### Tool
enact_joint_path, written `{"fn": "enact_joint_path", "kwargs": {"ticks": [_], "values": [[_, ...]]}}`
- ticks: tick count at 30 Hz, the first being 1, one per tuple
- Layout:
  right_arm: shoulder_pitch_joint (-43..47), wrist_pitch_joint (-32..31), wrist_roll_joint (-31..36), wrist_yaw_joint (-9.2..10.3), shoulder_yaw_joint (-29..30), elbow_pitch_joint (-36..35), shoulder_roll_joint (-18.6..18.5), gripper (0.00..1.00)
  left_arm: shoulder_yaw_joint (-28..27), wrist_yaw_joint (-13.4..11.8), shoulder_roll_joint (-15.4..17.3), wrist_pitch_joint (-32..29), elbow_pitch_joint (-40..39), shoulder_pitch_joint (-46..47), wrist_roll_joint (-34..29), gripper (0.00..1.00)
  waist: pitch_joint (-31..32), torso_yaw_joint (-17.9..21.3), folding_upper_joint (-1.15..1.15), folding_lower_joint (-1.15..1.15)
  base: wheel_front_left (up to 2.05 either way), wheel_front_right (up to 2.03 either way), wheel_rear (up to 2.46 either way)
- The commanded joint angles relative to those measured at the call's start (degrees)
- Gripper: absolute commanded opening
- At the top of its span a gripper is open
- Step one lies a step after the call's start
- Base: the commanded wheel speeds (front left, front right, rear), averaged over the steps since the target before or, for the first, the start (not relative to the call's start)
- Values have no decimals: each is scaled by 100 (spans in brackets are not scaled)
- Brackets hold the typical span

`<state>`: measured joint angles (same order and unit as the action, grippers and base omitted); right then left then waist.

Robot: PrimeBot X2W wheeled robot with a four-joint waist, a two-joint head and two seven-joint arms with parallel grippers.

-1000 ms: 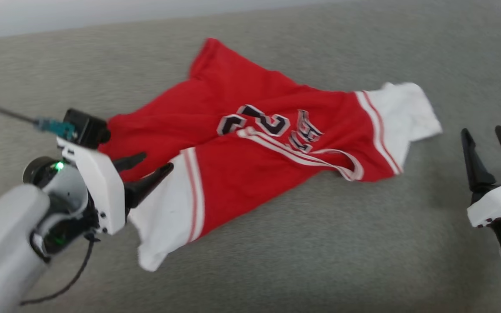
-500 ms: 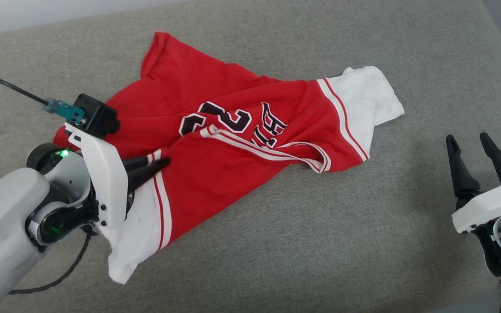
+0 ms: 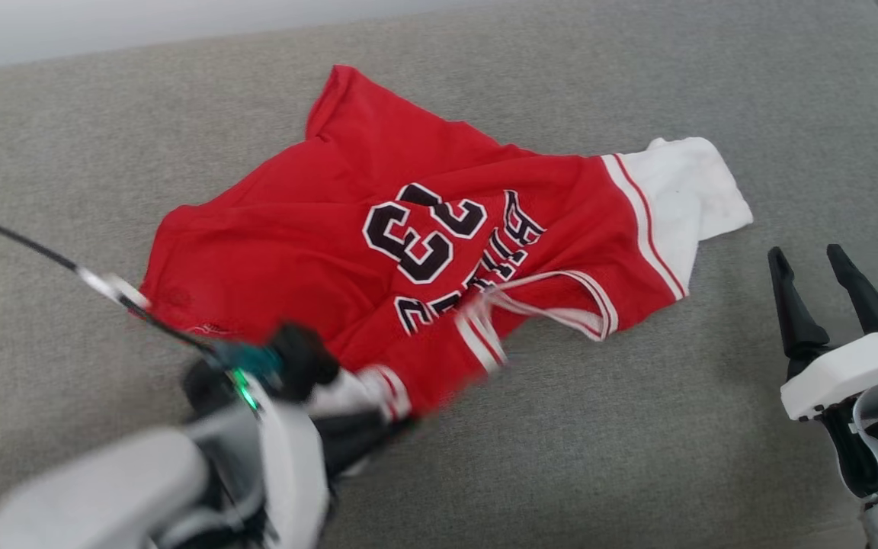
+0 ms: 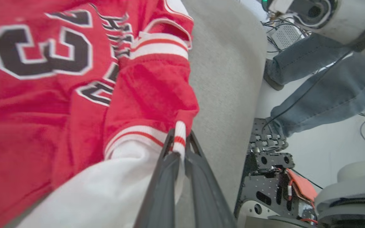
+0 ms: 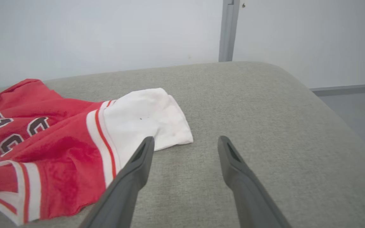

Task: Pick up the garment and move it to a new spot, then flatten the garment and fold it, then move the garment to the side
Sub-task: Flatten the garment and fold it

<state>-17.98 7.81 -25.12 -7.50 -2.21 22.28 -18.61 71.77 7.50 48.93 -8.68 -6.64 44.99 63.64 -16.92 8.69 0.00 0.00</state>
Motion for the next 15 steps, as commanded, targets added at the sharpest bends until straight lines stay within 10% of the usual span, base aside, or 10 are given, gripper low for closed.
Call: {"fn": "enact_joint_path", "kwargs": {"ticks": [1,9,13,15], "values": [[30,-33,57,2,-5,-56,27,100,49,-6,-135,77,-3,-199,-97,0,-4,-36,0,0,0,0,0],[5,-90,67,2,29,-179,56,100,163,-6,-1041,-6,599,-1146,-877,0,-62,-119,0,0,0,0,0],[71,-96,63,2,69,-191,64,100,153,-6,-1236,133,875,-1183,-975,100,-64,-171,0,0,0,0,0],[90,-103,67,2,88,-204,73,100,151,-6,-1168,303,883,-1057,-917,100,-60,-188,0,0,0,0,0]]}}
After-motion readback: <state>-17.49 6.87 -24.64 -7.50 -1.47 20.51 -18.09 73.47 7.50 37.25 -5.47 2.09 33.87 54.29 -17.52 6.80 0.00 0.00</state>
